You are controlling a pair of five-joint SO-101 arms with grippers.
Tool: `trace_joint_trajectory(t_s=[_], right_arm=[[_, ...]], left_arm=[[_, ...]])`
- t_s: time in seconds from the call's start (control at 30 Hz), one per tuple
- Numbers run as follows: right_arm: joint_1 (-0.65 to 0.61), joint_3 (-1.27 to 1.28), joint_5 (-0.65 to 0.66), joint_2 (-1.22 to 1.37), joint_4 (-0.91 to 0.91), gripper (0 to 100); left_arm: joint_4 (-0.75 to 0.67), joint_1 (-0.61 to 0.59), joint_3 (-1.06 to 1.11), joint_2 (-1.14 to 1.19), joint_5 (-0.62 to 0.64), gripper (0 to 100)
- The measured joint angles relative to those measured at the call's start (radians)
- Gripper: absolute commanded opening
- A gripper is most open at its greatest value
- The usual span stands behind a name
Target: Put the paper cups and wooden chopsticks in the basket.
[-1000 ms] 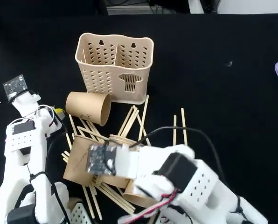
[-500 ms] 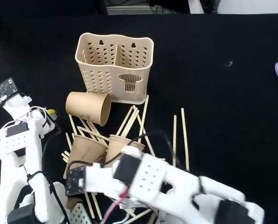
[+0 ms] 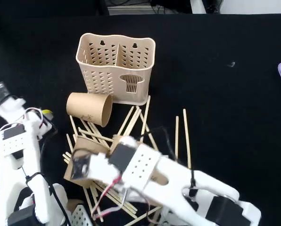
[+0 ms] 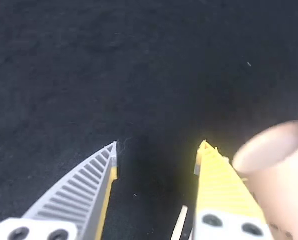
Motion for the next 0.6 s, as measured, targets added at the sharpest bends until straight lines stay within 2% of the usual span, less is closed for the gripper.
trace_joint_trajectory(t_s=[0.17, 0.6], right_arm=[[0.164, 0.006, 0.129, 0.0, 0.0, 18.8], [0.393, 0.012, 0.305, -0.002, 0.0, 18.7]], left_arm=[[0.0, -0.066, 0.0, 0.0, 0.1, 26], [0.0, -0.083, 0.0, 0.0, 0.11, 26]])
